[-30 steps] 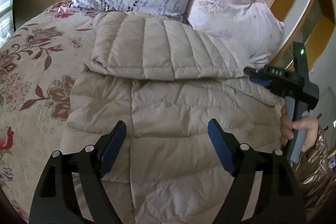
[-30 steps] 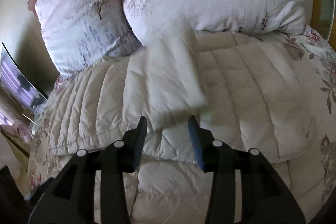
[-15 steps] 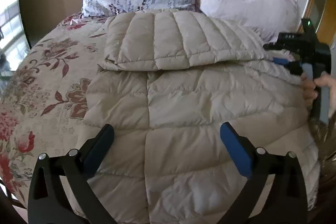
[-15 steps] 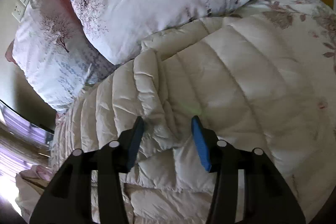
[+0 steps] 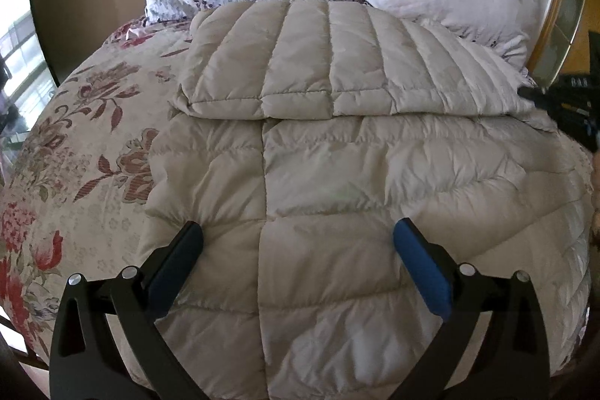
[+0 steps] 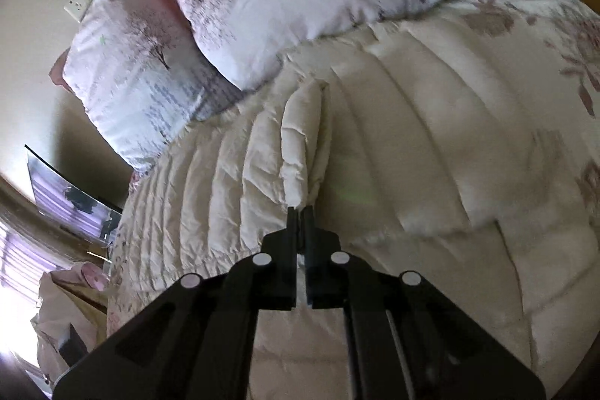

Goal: Fold large clothes

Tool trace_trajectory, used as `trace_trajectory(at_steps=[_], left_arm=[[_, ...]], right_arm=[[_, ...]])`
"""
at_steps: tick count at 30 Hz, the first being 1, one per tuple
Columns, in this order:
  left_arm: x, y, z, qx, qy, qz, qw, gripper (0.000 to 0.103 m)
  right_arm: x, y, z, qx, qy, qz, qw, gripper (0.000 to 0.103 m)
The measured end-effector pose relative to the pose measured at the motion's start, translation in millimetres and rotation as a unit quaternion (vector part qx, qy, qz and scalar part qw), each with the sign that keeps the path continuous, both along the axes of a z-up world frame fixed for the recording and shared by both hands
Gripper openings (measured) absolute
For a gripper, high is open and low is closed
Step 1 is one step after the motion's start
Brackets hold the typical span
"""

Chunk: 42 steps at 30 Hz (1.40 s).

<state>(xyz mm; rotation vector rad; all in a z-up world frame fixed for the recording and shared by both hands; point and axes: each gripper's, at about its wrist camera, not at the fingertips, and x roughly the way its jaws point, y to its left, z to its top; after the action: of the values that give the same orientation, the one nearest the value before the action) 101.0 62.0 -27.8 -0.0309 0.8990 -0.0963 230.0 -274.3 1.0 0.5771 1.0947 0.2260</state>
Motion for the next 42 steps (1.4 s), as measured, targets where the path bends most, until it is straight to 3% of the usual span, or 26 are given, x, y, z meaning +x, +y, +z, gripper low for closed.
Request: trace_trajectory(at_steps=[8,12,14,17,20,30,37,42], left_arm=[[-6.1,-2.0,2.0,-0.007,-0.005,-0.003,1.0000,0.102],[-21.9,6.6,11.5,-0.033,-0.020,-0.005,0.9993,0.102],[-28.6,15.1,16.7,-0.045,-0.027,0.001,0.9986,0.102],[-41.7,32.8,23.8,-0.048,-0.038,0.017,0.9980,0.102],[-56.0,53.0,27.4,-0.055,-0.040,0.033,0.9971,0.102],[-98.4,107.8,14.6,-0.134,-0.016,0.034,0.9902,0.102],[-122.2,126.2,2.6,-0.208,-0.006,0.013,0.9779,0.087],[-143.4,129.6,-1.9,-0.231,-0.004,-0.009,0.9729,0.087]], right_arm=[[-0.6,9.4,-21.0,-0.033,0.036,0.014,0.999,0.007],[-8.5,1.9,-10.9,-0.030,0.026,0.020,0.999,0.023],[-17.4,-11.0,-2.8,-0.020,0.017,0.019,0.999,0.046],[-36.6,-39.5,10.5,-0.007,0.004,0.016,1.000,0.059],[-60.7,-72.5,20.1,-0.002,0.002,0.009,1.000,0.065],[-140.7,-177.9,12.2,-0.016,0.063,-0.013,0.998,0.068],[-172.8,-190.2,-6.5,0.047,0.094,0.024,0.994,0.068],[-201.2,-186.5,-3.6,0.075,0.096,0.068,0.990,0.071]])
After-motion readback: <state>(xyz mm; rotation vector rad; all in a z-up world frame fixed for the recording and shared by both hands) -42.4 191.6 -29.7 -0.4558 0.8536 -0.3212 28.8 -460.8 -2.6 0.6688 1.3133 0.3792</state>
